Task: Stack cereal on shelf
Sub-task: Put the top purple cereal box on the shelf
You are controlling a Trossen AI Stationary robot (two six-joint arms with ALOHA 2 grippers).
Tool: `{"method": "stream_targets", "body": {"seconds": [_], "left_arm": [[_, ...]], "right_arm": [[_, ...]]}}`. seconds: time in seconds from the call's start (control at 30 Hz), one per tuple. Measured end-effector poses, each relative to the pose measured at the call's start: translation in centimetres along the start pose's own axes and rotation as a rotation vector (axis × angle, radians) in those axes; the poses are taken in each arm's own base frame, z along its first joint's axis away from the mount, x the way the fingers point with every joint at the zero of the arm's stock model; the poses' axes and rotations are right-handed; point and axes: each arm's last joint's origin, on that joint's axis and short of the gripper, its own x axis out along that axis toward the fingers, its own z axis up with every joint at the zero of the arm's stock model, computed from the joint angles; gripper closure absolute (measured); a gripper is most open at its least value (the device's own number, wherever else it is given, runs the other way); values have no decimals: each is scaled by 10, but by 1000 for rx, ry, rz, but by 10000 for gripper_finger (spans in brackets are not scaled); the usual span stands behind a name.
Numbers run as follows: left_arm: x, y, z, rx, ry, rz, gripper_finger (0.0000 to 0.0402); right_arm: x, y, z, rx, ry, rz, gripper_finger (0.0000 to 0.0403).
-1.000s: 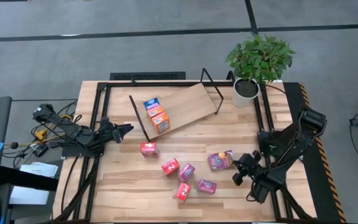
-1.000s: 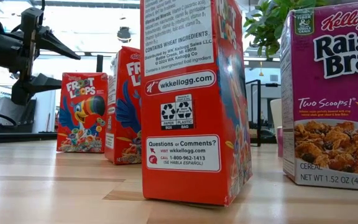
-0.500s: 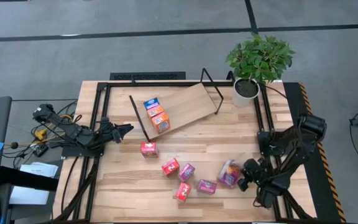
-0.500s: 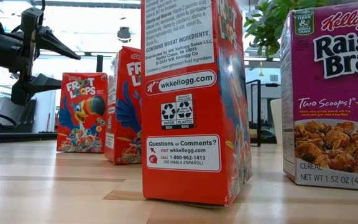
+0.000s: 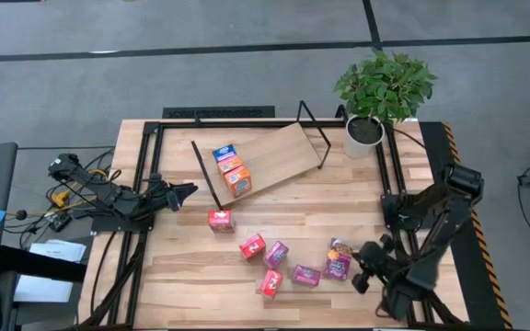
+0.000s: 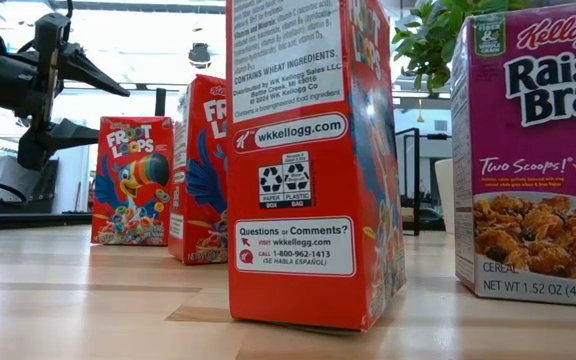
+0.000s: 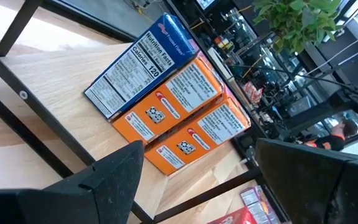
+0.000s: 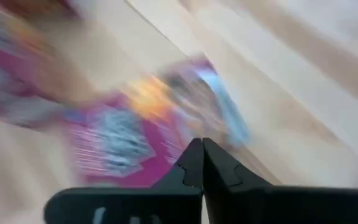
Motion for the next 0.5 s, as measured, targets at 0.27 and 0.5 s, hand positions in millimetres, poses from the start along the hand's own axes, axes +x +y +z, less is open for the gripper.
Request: {"method": "stream_targets", "body": {"seconds": [0.27, 0.5], "left_arm": [[0, 1, 1, 24, -37, 29, 101], [0, 1, 1, 20, -38, 29, 101]], "right_arm": [[5, 15, -22, 26, -22, 41, 381], [23, 21, -43, 59, 12, -12, 390]]}}
